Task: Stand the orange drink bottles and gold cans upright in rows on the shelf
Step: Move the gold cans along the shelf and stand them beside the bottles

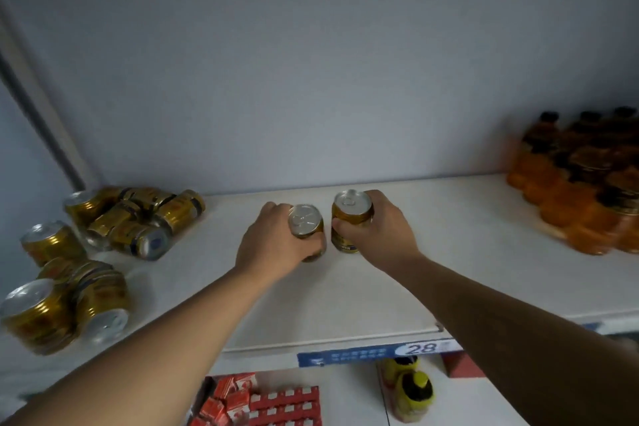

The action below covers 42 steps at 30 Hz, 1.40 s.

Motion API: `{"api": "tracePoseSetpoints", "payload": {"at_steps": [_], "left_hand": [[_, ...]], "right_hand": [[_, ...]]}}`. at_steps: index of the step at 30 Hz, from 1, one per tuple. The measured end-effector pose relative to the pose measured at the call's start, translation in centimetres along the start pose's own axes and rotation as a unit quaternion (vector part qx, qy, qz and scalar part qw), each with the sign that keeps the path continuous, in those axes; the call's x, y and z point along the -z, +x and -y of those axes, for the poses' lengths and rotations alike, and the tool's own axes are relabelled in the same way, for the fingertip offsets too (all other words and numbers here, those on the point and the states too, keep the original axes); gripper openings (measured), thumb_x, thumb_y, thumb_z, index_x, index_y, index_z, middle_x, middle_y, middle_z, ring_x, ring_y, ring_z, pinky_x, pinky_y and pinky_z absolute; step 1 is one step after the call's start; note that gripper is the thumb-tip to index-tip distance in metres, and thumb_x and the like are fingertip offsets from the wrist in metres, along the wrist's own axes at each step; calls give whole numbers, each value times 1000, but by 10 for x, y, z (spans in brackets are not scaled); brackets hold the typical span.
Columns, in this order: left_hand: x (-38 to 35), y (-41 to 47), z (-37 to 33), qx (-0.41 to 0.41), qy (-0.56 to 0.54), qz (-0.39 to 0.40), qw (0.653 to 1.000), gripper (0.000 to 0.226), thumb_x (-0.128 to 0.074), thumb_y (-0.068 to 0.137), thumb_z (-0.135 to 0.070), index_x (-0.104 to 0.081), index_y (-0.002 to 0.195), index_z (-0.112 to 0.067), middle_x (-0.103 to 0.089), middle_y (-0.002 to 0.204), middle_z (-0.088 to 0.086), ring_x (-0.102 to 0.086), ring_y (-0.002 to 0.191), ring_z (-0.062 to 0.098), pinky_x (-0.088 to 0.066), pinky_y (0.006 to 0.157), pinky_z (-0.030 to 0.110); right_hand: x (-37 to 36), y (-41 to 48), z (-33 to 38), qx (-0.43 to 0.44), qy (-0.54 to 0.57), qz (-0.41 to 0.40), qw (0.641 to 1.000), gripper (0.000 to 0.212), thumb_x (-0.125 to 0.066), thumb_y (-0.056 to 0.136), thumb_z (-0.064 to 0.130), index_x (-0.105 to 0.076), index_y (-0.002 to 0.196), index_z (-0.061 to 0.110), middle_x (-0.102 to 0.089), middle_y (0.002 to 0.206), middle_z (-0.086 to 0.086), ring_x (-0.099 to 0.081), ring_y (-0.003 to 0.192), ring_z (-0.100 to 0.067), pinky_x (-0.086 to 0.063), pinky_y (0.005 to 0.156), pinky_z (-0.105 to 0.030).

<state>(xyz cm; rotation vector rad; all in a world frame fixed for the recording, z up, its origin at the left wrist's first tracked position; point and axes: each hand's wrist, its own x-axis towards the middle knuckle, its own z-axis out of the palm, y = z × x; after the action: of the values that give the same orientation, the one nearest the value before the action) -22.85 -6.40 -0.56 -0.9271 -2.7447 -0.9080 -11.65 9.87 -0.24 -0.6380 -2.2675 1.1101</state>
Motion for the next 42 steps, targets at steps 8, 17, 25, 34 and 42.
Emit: {"api": "tracePoseSetpoints", "payload": {"at_steps": [8, 17, 25, 34, 42], "left_hand": [[-90, 66, -119, -60, -45, 43, 996, 40, -71, 60, -63, -57, 72, -28, -61, 83, -4, -61, 71, 14, -36, 54, 27], [-161, 130, -207, -61, -90, 55, 993, 31, -73, 63, -48, -58, 61, -22, -62, 60, -3, -60, 54, 10, -44, 48, 27], [-194, 167, -215, -40, -79, 83, 993, 32, -76, 71, -45, -62, 79, -18, -65, 84, 10, -66, 73, 22, -50, 61, 32], [-217, 182, -210, -36, -103, 87, 990, 33, -77, 73, -41, -67, 91, -16, -65, 92, 11, -67, 81, 25, -58, 74, 44], [-233, 180, -207, -10, -128, 46, 991, 61, -85, 74, -37, -58, 127, -25, -49, 116, 0, -63, 101, 24, -53, 90, 43]], "right_hand": [[121, 61, -91, -54, 1, -80, 995, 41, -68, 59, 62, -49, 90, 42, -61, 83, 20, -58, 74, 3, -43, 59, -21], [203, 124, -153, -21, 58, -17, 998, 12, -73, 81, 25, -62, 76, 23, -62, 54, 13, -54, 42, 3, -34, 34, -12], [201, 177, -189, -87, 64, 2, 994, 30, -78, 82, 32, -62, 98, 11, -66, 76, 3, -64, 70, -14, -45, 56, -23], [179, 207, -212, -125, 38, -41, 990, 53, -86, 75, 38, -54, 116, 23, -67, 100, 9, -64, 95, -10, -55, 84, -31], [173, 214, -221, -128, 42, -30, 990, 48, -83, 75, 32, -57, 113, 19, -69, 95, 4, -66, 91, -13, -56, 80, -35]]}}
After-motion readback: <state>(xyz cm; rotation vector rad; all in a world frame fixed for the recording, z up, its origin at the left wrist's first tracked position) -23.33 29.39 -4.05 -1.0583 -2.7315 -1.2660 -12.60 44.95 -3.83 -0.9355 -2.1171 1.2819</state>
